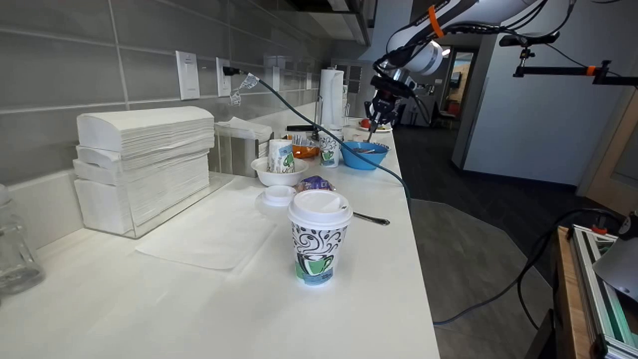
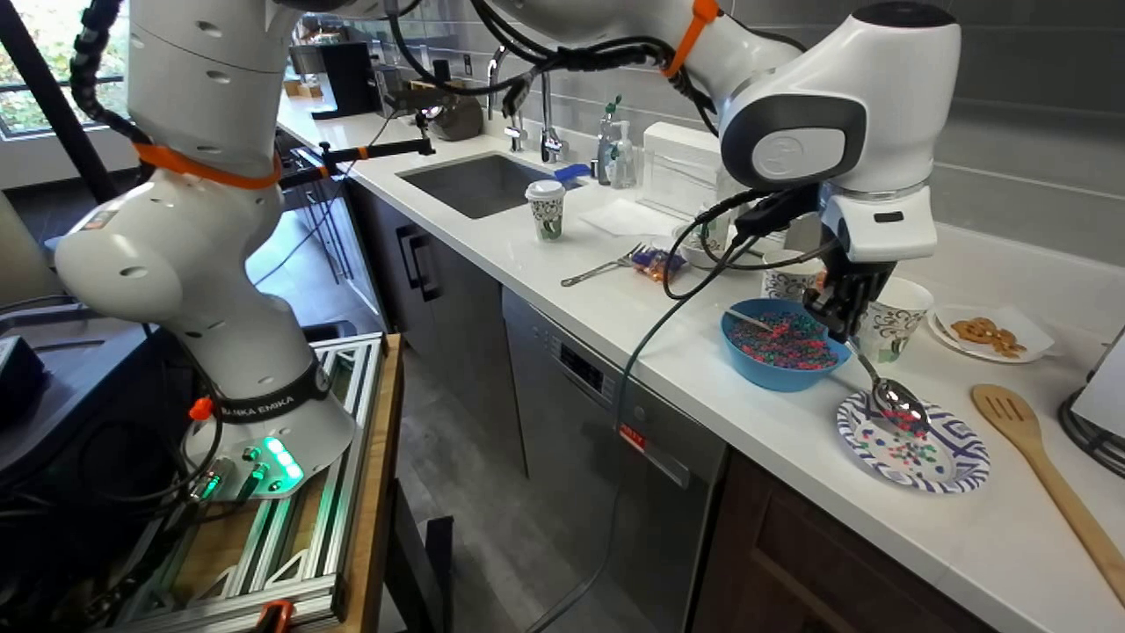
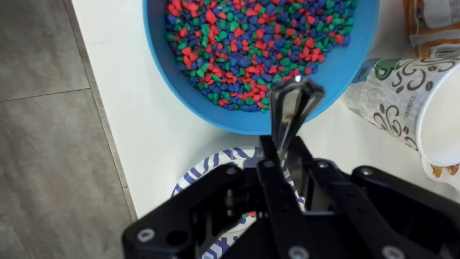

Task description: Transfer some beans to the plate on the right

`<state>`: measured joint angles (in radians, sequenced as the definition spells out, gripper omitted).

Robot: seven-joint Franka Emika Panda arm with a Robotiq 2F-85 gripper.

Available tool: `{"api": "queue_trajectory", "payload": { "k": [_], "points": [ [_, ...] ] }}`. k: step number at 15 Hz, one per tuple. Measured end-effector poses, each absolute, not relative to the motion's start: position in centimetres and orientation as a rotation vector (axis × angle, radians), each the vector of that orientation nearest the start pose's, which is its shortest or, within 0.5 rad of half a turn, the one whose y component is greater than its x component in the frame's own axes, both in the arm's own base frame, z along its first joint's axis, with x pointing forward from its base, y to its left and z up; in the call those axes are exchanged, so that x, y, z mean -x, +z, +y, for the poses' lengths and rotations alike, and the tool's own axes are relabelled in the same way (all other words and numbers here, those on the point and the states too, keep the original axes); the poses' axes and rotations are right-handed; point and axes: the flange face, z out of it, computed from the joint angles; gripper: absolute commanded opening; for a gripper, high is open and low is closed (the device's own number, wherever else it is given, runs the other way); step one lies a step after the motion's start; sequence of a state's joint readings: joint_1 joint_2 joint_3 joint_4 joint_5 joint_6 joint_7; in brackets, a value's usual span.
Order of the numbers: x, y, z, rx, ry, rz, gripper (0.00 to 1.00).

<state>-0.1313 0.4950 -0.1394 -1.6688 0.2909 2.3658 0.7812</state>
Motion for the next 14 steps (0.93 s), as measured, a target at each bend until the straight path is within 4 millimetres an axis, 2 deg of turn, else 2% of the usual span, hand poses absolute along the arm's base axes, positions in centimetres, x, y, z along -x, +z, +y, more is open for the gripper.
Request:
{"api": "queue_trajectory", "payload": {
  "k": [5,10,14],
  "points": [
    [-68.3,34.5,-18.0,2.306,-0.234,1.649,0.04],
    [-68.1,34.5,-18.7,2.247,-0.221,1.643,0.04],
    [-67.5,34.8,-19.6,2.126,-0.209,1.548,0.04]
  ]
}}
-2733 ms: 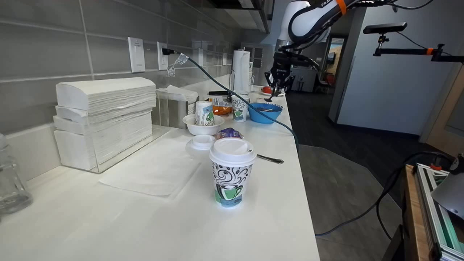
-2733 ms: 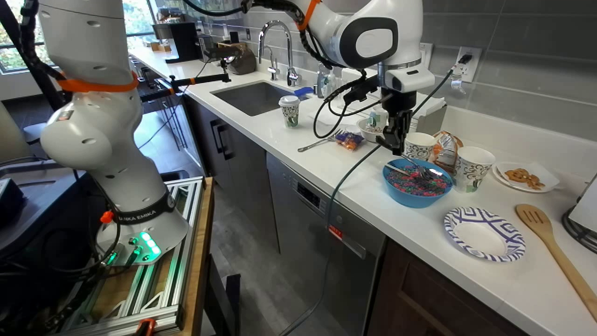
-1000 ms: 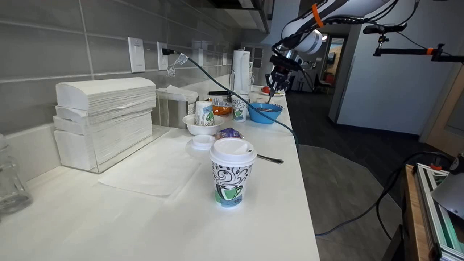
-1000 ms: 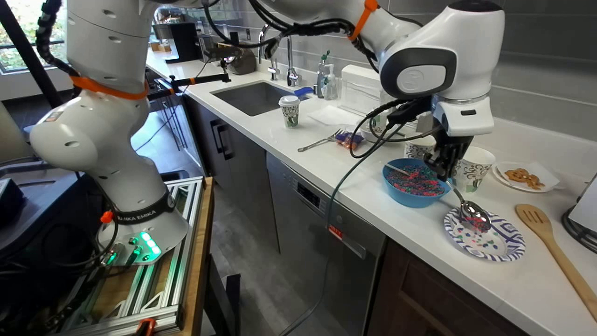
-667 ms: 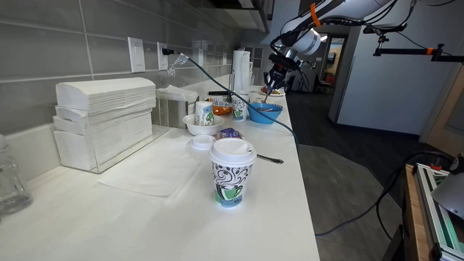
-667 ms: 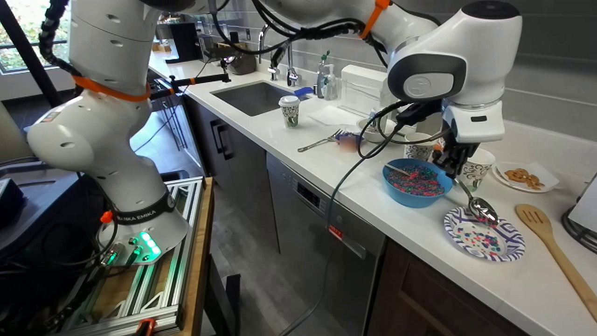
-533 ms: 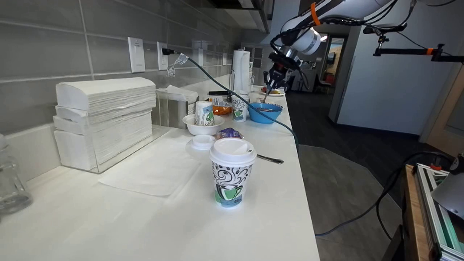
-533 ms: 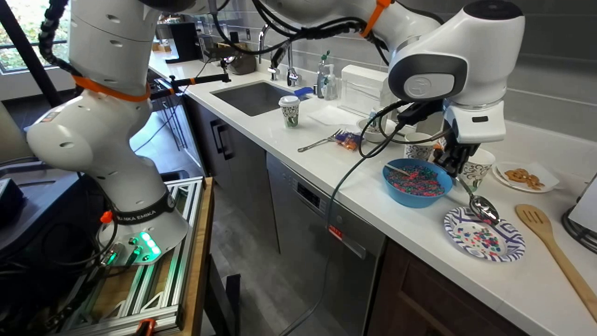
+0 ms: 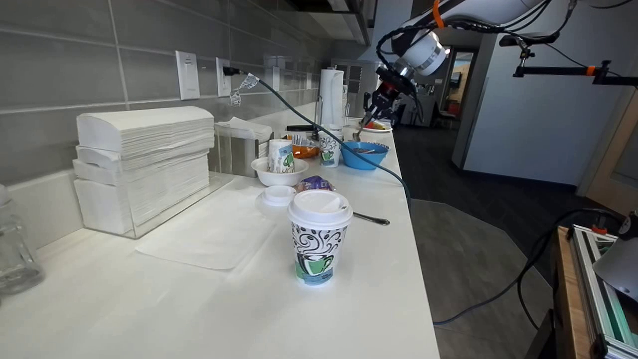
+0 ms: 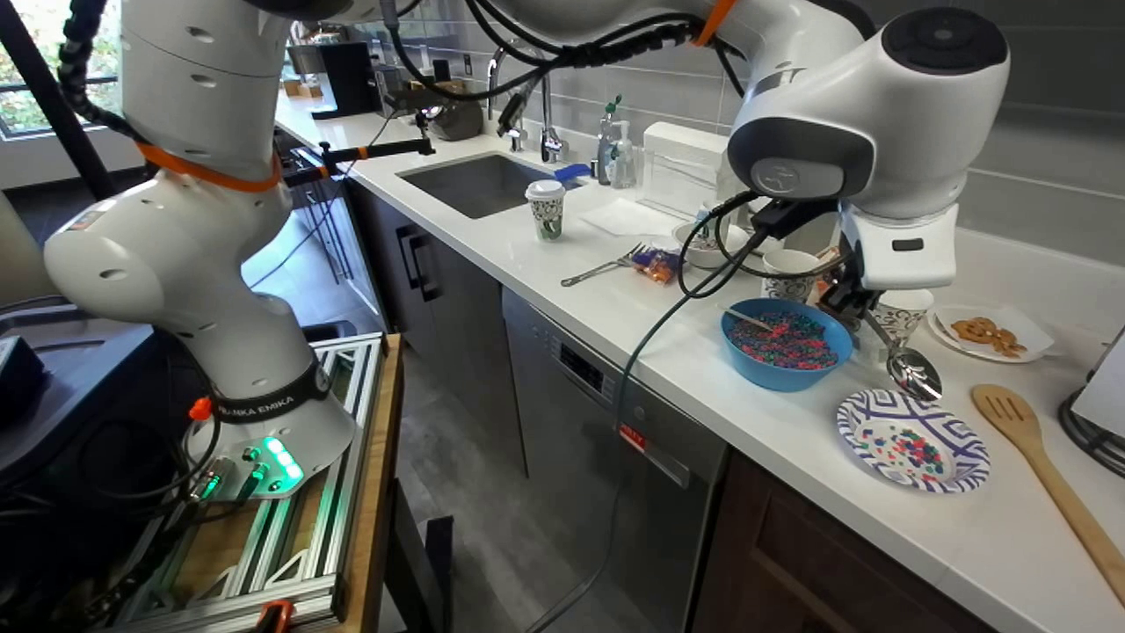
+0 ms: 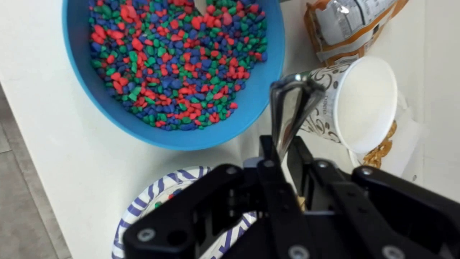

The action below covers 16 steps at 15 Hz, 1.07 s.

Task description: Transfer some beans to the plate on the right

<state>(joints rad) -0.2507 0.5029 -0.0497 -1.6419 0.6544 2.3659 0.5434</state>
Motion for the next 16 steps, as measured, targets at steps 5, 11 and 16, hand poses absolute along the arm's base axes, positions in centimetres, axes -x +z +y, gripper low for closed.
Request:
{"api": "queue_trajectory", "payload": {
  "k": [5,11,16],
  "points": [
    [-65.3,34.2,-21.5,2.026,-0.219,1.483,0.04],
    [-63.1,34.2,-23.0,1.936,-0.228,1.454,0.04],
    [-61.6,34.0,-23.8,1.782,-0.103,1.379,0.04]
  ]
}}
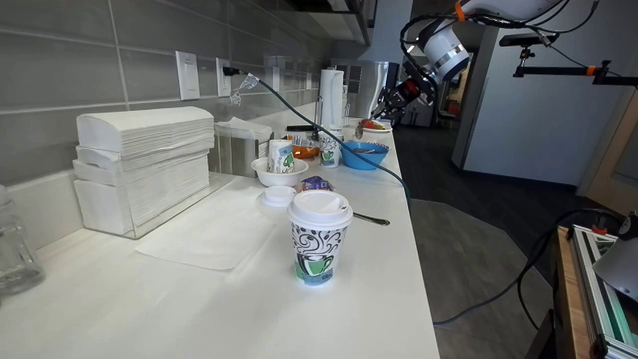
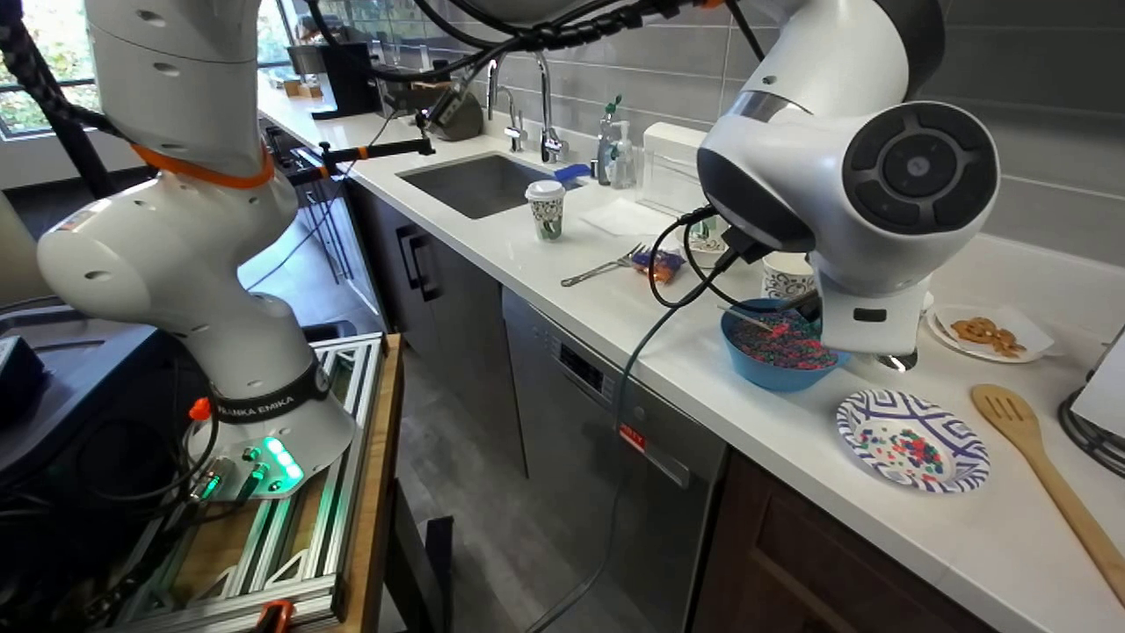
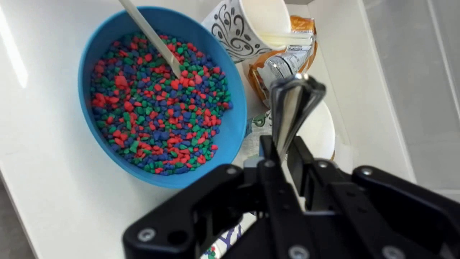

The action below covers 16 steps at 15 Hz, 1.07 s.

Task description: Transfer some beans to the plate on the right

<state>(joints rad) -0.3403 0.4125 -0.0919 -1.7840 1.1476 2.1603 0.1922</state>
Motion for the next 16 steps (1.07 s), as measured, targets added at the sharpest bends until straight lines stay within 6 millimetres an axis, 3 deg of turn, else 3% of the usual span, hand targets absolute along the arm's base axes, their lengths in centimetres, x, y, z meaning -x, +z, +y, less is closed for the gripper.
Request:
{"api": "queue_trajectory", "payload": {
  "k": [5,8,12,16],
  "points": [
    [-60.7,34.2,-25.0,1.777,-0.088,1.363,0.04],
    [-60.8,36.5,-23.4,1.907,-0.157,1.309,0.04],
    [-59.9,39.1,-16.7,2.161,-0.214,1.188,0.04],
    [-57.9,39.1,-9.4,2.423,-0.172,1.006,0.04]
  ]
}}
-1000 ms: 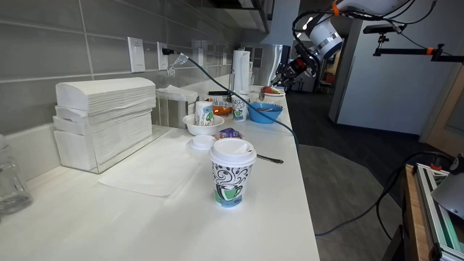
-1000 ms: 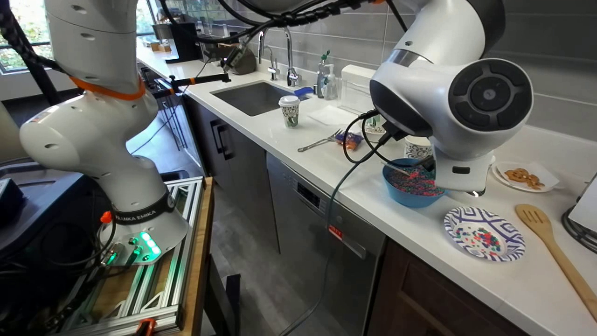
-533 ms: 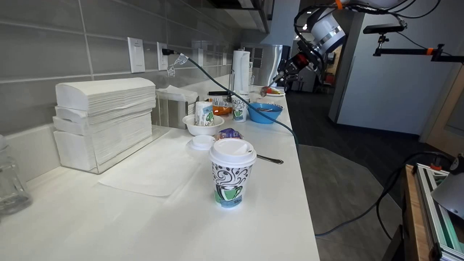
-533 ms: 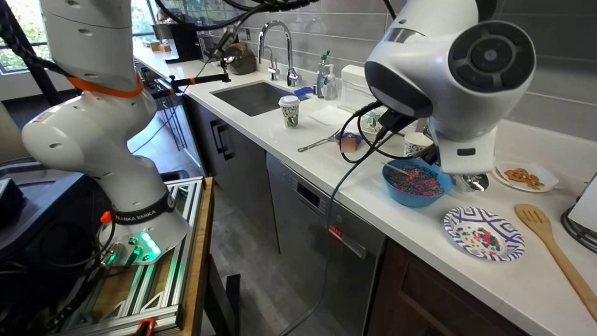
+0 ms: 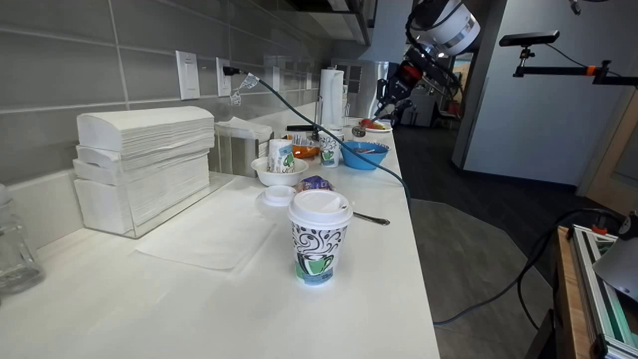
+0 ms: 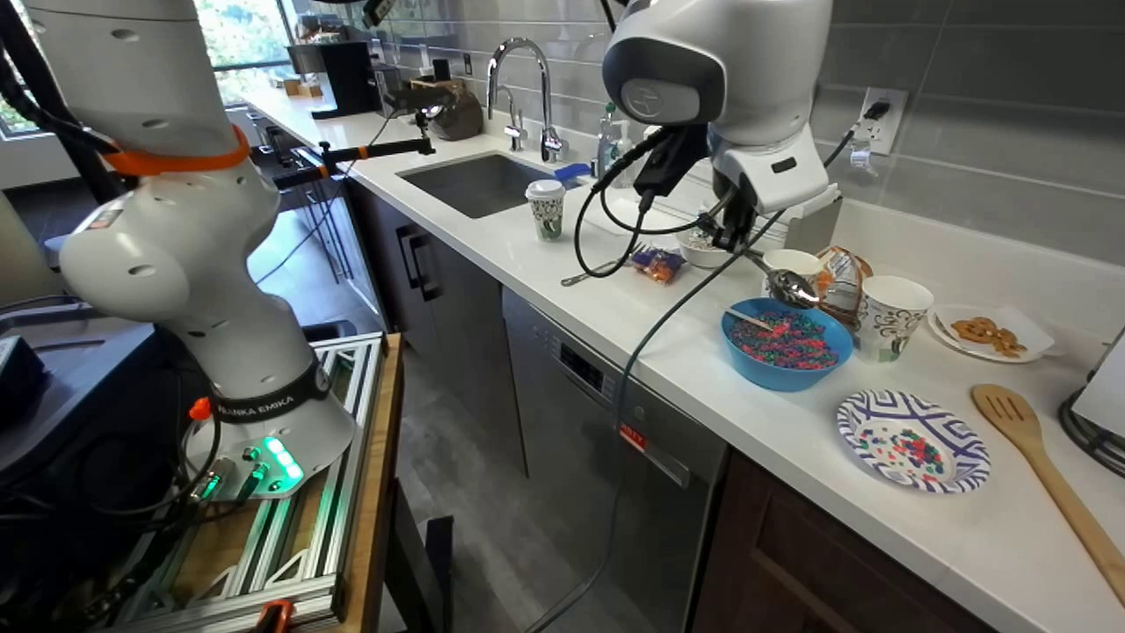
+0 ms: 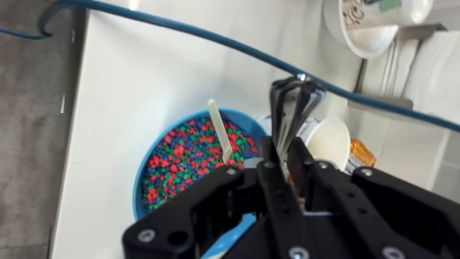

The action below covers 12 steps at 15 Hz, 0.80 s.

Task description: Transfer some beans to the plate on the right

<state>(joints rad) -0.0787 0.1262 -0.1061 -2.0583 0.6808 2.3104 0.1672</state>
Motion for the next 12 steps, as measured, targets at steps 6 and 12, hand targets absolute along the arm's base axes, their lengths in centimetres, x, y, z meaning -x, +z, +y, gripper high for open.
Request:
{"api": "queue_trajectory", "payload": {
  "k": [6,12],
  "points": [
    [-56.1,39.3,-5.3,2.718,-0.087,0.889,0.04],
    [-55.3,39.1,-5.1,2.778,0.117,0.872,0.04]
  ]
}}
